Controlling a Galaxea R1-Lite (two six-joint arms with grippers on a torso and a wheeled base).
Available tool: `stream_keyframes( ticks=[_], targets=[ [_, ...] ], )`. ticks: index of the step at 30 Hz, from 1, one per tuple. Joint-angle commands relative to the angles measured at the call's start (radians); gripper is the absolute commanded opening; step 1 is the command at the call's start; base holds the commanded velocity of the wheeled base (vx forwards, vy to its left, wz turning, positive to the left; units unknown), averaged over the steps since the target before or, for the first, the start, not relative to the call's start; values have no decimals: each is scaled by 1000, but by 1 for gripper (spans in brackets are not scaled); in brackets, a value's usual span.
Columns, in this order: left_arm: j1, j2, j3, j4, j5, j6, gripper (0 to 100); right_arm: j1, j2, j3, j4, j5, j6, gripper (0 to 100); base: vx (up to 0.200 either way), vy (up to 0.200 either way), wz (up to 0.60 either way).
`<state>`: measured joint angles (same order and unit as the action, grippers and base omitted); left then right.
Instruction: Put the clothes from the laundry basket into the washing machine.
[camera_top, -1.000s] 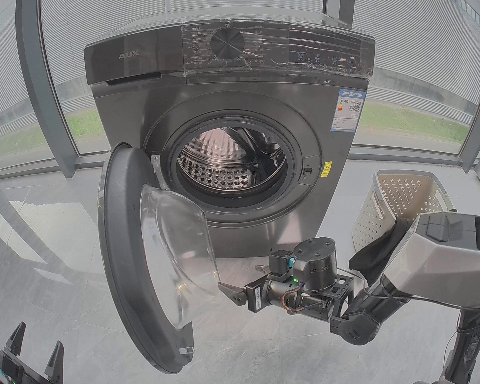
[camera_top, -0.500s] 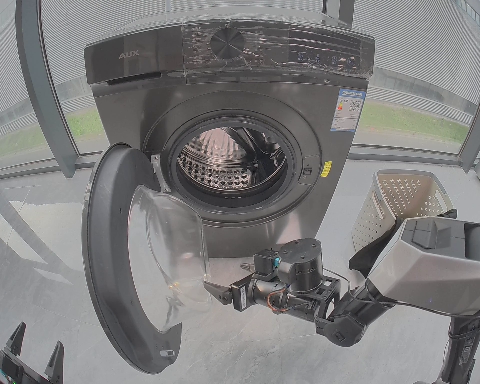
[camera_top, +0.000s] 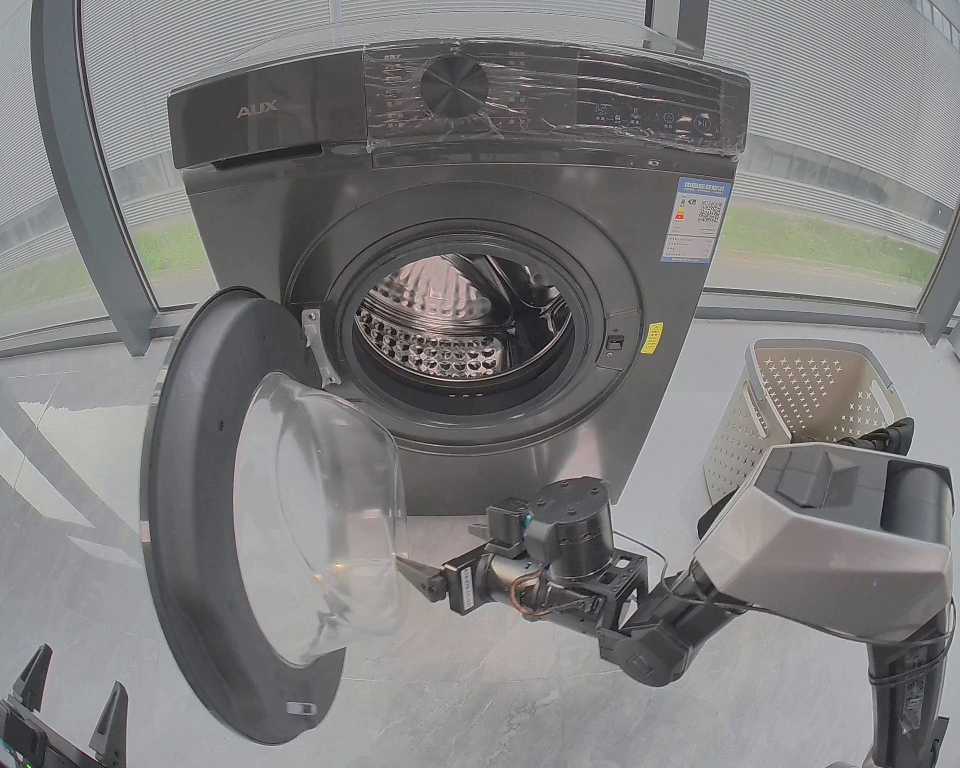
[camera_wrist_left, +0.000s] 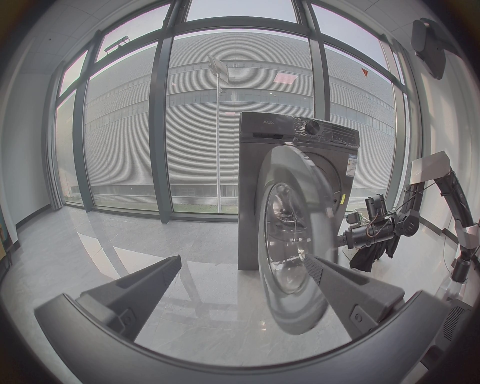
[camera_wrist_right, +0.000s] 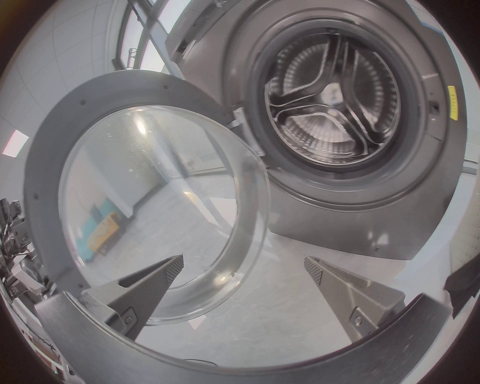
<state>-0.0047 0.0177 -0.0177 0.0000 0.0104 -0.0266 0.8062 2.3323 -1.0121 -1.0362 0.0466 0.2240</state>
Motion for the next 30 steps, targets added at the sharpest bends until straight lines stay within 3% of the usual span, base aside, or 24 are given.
stream_keyframes(
  ticks=[1,11,30],
  targets=[
    [0,-18,15,0,0,-1,100,30,55,-43,-12,2,3,100,0,0,0],
    [0,-18,15,0,0,-1,100,15,62,-108,7,24,1,100,0,0,0],
    [0,-18,15,0,0,-1,100,33,134,-232,2,6,6,100,0,0,0]
  ],
)
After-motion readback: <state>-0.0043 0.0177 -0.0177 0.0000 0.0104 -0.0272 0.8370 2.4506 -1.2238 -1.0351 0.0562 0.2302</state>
